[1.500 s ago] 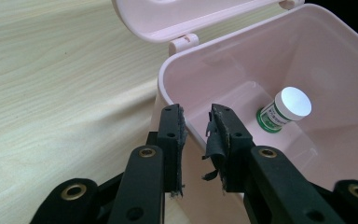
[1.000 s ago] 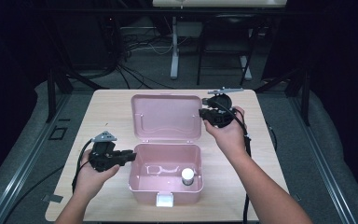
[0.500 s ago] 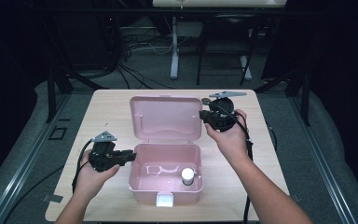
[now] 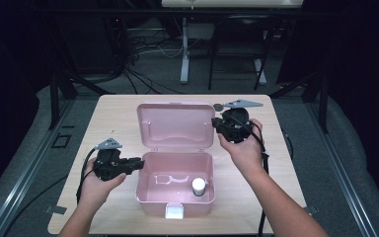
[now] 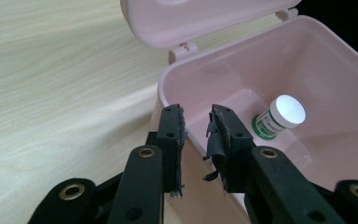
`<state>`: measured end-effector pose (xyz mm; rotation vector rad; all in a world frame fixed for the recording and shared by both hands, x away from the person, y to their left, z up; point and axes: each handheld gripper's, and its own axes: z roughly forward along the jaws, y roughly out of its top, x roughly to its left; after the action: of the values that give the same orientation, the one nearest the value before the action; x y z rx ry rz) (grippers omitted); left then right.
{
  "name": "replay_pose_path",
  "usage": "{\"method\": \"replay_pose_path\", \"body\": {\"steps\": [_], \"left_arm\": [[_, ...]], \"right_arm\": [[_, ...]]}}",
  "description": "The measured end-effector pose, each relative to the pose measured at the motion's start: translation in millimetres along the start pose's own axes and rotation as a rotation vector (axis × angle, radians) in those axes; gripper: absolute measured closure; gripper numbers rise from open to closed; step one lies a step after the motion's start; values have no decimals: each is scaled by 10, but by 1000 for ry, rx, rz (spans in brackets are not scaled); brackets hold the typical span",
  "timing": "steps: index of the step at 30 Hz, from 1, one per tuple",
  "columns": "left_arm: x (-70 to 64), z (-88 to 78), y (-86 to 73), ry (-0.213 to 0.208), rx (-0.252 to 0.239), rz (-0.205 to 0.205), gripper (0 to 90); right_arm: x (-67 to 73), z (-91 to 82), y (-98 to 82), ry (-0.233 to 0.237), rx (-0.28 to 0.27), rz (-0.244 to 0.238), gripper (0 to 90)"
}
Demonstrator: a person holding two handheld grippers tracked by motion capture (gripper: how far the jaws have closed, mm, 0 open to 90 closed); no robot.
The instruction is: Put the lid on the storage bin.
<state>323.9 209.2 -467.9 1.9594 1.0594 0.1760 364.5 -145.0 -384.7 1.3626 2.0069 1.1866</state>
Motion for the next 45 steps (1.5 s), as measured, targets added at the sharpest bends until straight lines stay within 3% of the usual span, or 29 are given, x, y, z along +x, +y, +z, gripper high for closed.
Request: {"method": "replay_pose_path", "body": {"steps": [6, 13, 19, 26, 29, 34, 42, 45], "left_arm": [[17, -36, 34, 6, -62, -4, 700], [29, -75, 116, 28, -131, 20, 699], [67, -93, 185, 65, -197, 18, 697], [61, -143, 333, 100, -247, 70, 683], [64, -145, 418, 109, -255, 93, 683], [74, -162, 543, 109, -280, 89, 665], [98, -176, 683, 142, -303, 98, 669], [101, -162, 735, 127, -310, 102, 683]], "right_arm": [[16, -14, -15, -2, -13, -10, 872], [3, -28, -41, 12, -27, -9, 872], [9, -45, -54, 14, -32, -15, 872], [18, -51, -59, 11, -33, -17, 871], [18, -53, -62, 11, -35, -17, 872], [16, -61, -65, 13, -35, -18, 872], [7, -57, -74, 19, -42, -14, 872], [7, -59, -79, 20, -43, -13, 872]]}}
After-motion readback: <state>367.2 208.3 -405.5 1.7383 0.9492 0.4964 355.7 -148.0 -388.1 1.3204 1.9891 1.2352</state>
